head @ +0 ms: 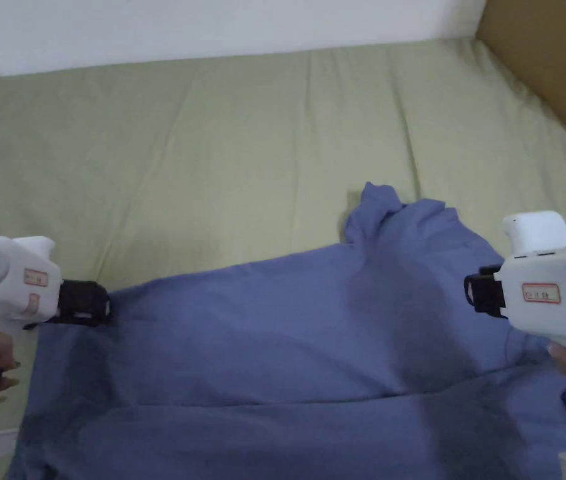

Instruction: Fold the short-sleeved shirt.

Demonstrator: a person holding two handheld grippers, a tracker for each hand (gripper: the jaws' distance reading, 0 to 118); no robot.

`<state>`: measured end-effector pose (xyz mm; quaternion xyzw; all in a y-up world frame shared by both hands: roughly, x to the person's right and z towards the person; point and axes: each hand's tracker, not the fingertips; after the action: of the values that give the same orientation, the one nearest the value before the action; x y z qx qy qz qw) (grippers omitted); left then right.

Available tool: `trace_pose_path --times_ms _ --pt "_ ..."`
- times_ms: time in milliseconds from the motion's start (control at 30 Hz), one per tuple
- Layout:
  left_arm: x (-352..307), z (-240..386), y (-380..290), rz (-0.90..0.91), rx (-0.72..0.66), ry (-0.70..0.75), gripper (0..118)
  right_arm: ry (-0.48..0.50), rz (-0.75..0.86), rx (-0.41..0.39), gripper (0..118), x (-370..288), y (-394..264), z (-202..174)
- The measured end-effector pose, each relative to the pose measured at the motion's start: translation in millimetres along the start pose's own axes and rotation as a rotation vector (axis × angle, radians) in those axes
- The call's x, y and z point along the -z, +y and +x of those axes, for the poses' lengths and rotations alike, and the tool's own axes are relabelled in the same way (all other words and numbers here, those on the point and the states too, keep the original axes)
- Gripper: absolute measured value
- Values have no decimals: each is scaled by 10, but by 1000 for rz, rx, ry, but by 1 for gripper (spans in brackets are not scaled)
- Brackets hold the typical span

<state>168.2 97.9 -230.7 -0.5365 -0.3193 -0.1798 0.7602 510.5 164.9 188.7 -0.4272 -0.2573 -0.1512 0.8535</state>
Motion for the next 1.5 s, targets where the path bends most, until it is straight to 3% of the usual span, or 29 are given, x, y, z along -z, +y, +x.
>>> trace_pose_path --times_ms 33,67,100,167,233,267,300,333,367,400,500,700,733,767,800,833,867,933,1033,1300,1500 --pt "-68 7 -6 23 26 1 74 0 -1 2 0 35 70 64" --pt "-151 11 1 67 40 23 45 6 -2 8 0 61 142 132" --pt "-259 28 -46 100 46 -14 1 30 9 29 0 76 229 214" --pt "-376 55 -68 142 53 -105 1 45 34 74 0 135 403 354" --pt "-500 154 -119 150 102 -56 1 44 21 63 0 289 694 439" --pt "-543 155 -130 159 104 -62 1 41 18 46 8 385 787 464" --pt "-570 146 -130 159 98 -68 1 37 16 33 37 471 885 469" --pt "-598 132 -129 159 88 -79 1 26 16 27 93 560 986 465" --pt "-653 109 -114 161 76 -86 1 -14 9 37 110 685 1095 460" --pt "-679 90 -120 164 64 -93 1 -20 -36 55 110 836 1172 492" --pt "-737 25 -120 181 7 -132 1 -5 -90 162 110 1235 1394 593" --pt "-689 -25 -186 164 -28 -148 1 4 -216 173 106 1803 1420 582" --pt "-676 -41 -200 160 -28 -147 1 40 -225 178 80 1786 1418 579" --pt "-644 -53 -177 150 -31 -148 1 14 -219 173 52 1747 1422 559" --pt "-623 -74 -184 140 -37 -150 1 -9 -204 156 35 1676 1413 569" --pt "-615 -93 -195 135 -43 -153 1 79 -188 159 8 1594 1425 595" --pt "-618 -110 -209 131 -47 -157 1 115 -175 161 6 1484 1425 591" --pt "-683 -75 -230 131 -52 -161 1 47 -133 103 6 1022 1336 469" --pt "-852 -84 -282 148 -68 -183 1 76 -80 89 6 496 1240 532" --pt "-1560 -83 -747 188 -28 -288 1 144 -35 195 6 -905 317 947" --pt "-1812 -66 -1433 163 40 -325 1 176 -64 255 6 -1281 -624 995"
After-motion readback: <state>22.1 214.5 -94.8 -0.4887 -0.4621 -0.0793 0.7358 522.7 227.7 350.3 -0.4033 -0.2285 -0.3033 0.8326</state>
